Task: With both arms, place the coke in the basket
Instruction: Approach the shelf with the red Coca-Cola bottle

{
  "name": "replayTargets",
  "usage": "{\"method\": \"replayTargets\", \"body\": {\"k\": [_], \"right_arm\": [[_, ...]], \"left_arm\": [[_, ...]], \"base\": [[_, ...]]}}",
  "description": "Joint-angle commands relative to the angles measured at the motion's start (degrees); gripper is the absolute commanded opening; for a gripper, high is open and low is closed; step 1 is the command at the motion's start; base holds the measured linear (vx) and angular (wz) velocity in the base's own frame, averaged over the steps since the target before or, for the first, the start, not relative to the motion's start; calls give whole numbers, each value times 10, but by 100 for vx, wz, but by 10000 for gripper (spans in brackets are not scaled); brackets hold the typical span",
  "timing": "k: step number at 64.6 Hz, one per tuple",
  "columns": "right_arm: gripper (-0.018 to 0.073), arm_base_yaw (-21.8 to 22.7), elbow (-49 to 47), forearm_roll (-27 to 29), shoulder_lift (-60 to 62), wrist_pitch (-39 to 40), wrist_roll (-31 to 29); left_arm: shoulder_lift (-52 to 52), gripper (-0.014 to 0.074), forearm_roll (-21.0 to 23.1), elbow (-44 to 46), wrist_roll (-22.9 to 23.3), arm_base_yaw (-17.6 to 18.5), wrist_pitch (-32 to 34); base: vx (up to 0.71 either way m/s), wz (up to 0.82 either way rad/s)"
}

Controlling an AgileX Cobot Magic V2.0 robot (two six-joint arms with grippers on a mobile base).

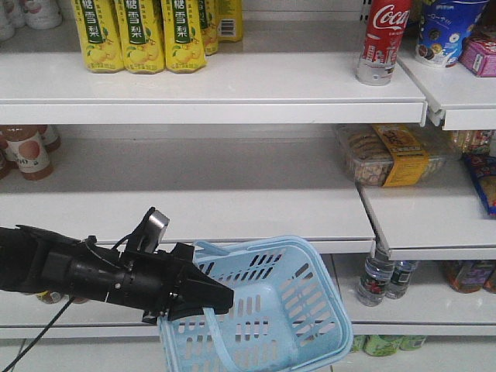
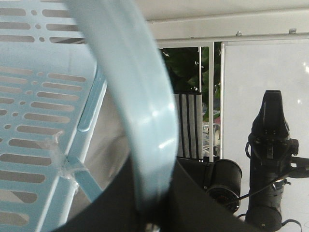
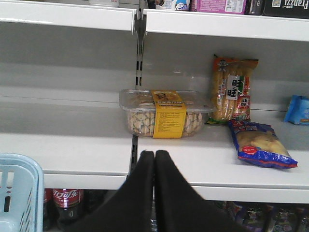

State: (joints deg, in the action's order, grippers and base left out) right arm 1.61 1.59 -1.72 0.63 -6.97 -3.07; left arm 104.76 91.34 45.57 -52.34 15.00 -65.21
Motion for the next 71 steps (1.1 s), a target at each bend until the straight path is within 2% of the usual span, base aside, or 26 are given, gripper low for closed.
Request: {"method": "replayTargets", "body": {"k": [1, 71], "right_arm": [[-10, 3, 5, -2, 7, 45, -3], [-10, 3, 5, -2, 7, 45, -3]], "left_arm": [[-30, -6, 38, 9, -6, 4, -57], [-30, -6, 38, 9, -6, 4, -57]], "base": [[4, 7], [3, 1]]}}
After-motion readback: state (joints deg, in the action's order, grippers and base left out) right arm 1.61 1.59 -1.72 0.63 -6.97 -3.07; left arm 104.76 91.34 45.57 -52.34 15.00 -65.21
